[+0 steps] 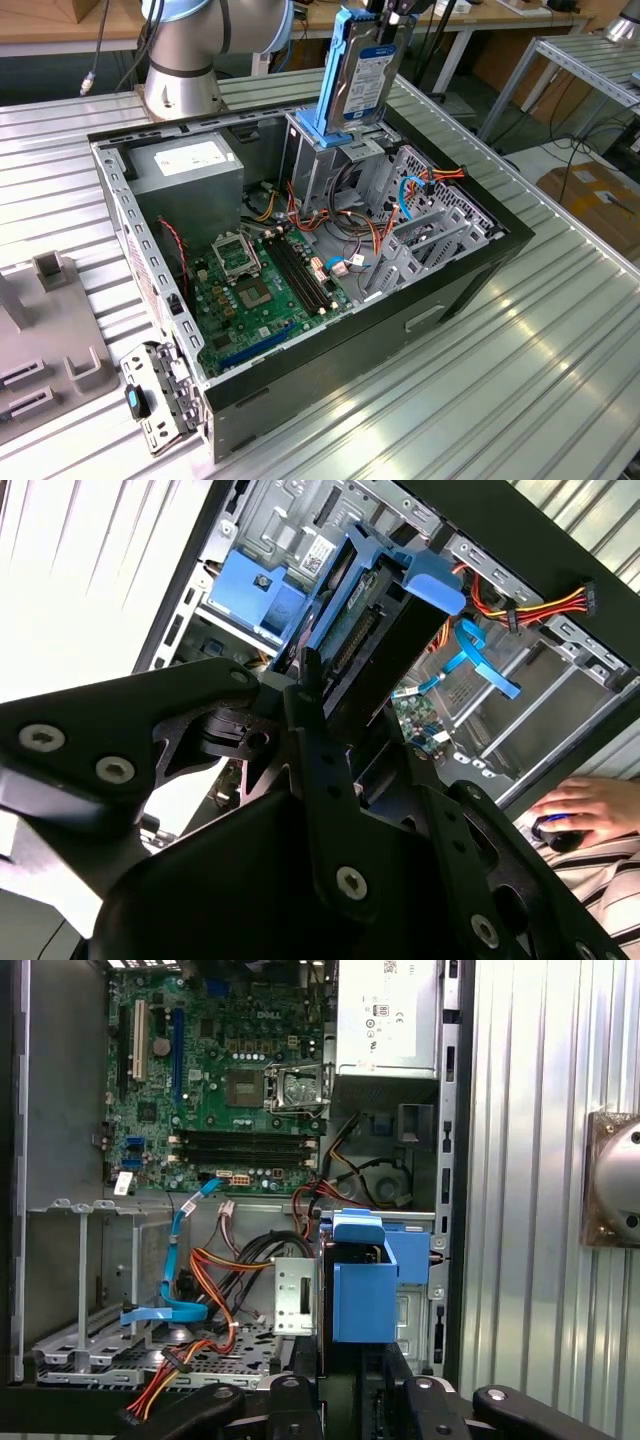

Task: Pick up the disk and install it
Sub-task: 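Pick up the disk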

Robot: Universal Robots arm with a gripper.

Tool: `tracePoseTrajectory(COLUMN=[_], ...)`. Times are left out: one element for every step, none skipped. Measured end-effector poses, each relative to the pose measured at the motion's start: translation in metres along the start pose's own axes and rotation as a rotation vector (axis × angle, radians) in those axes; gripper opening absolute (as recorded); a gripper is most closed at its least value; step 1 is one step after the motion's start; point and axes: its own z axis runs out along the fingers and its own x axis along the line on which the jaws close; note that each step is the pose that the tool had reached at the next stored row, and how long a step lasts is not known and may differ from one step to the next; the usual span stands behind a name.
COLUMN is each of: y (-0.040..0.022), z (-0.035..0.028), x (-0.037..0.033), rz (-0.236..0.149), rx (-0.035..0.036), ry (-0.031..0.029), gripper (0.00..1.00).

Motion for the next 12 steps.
tracePoseTrajectory(y=[0.0001,0.0002,0.0003,0.0002,0.0002,0.0002,0.0002,0.0002,0.0002,0.0002,0.0002,0.0002], z=[0.0,0.0,0.0,0.0,0.0,0.0,0.0,0.0,-0.0001,-0.0002,-0.0006,-0.0011], x=[0.0017,0.0045,0.0067,0.0067,0.0068,0.0068,0.0068,0.0069,0.0069,0.0069,0.0069,0.0069], rz=[0.0,0.0,0.0,0.0,0.0,0.0,0.0,0.0,0.0,0.0,0.0,0.0], rx=[0.0,0.0,0.0,0.0,0.0001,0.0,0.0,0.0,0.0,0.0,0.0,0.0], ry=[0.0,0.0,-0.0001,-0.0001,-0.0002,-0.0002,-0.0001,-0.0001,-0.0001,0.0,0.0001,0.0001], gripper=[0.35,0.35,0.35,0.35,0.35,0.35,0.35,0.35,0.35,0.35,0.35,0.35])
